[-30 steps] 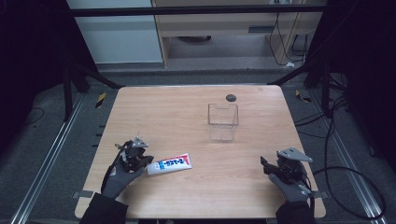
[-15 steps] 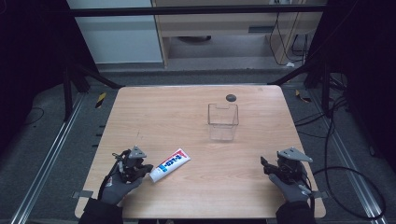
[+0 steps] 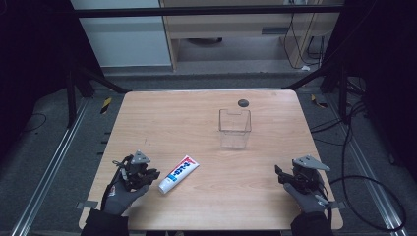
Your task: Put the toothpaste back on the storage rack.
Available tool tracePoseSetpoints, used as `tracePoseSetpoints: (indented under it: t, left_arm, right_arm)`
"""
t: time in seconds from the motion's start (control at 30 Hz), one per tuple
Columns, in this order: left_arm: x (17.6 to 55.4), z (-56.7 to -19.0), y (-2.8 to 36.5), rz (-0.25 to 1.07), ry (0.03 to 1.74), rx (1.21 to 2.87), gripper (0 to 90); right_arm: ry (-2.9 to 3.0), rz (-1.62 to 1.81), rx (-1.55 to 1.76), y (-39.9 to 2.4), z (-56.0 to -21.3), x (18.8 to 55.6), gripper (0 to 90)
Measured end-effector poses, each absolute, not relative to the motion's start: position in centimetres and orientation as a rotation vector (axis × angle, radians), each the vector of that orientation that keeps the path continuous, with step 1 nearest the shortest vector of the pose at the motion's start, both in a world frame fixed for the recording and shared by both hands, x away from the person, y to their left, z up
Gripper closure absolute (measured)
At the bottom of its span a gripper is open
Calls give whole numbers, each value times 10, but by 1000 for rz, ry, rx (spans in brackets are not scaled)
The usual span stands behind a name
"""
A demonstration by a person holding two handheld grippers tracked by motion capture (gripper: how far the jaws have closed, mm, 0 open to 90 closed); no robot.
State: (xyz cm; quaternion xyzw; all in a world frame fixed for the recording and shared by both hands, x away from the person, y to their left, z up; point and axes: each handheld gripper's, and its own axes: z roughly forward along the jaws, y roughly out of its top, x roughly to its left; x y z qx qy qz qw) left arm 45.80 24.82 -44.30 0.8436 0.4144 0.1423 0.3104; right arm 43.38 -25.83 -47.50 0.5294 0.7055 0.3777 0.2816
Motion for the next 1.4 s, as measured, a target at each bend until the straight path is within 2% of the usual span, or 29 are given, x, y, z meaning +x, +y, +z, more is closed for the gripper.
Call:
tracePoseSetpoints:
  t: [0.03,0.07,0.1,0.37,0.4,0.53,0.93,1.4]
  left_arm:
    - [459,-440,248,384,1098,2218,680]
    - [460,-437,248,385,1097,2211,610]
    - [461,-434,247,394,1098,2201,584]
    - [468,-418,239,408,1080,2210,442]
    - [470,-414,237,423,1080,2207,395]
    - [475,-408,232,413,1074,2202,356]
    - [491,-404,212,356,1046,2231,292]
    - [506,-414,184,268,992,2368,297]
  right_arm:
    - [1892,1013,1418,-258,-475,434,306]
    - [1894,1015,1423,-258,-475,434,306]
    - [1895,1015,1423,-258,-475,434,307]
    - [1904,1013,1424,-257,-475,435,309]
    - [1904,1012,1424,-257,-475,435,310]
    - [1906,1007,1421,-257,-475,436,311]
    - [1905,1000,1414,-256,-474,436,310]
    - [1918,999,1417,-255,-474,436,311]
